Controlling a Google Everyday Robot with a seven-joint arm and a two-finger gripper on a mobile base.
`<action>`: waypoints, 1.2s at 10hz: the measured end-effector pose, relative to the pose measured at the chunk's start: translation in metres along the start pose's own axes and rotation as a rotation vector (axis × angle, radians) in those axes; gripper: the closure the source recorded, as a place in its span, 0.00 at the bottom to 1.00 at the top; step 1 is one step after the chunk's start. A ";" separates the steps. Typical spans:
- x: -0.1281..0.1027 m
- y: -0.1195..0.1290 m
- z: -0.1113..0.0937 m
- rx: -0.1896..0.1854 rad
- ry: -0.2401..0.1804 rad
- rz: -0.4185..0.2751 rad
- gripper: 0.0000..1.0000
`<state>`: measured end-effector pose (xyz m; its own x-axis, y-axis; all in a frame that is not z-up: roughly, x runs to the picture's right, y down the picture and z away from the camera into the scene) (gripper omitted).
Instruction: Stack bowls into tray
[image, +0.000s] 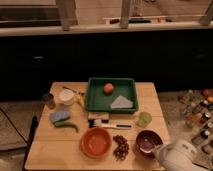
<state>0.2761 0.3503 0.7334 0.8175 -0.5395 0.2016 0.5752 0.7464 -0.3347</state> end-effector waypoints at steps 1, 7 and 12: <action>0.000 0.001 0.000 -0.004 0.001 -0.001 0.95; -0.006 -0.022 -0.017 -0.021 0.056 -0.106 1.00; -0.015 -0.044 -0.045 0.062 0.065 -0.204 1.00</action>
<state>0.2374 0.3086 0.7040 0.6814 -0.7042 0.1993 0.7309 0.6407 -0.2353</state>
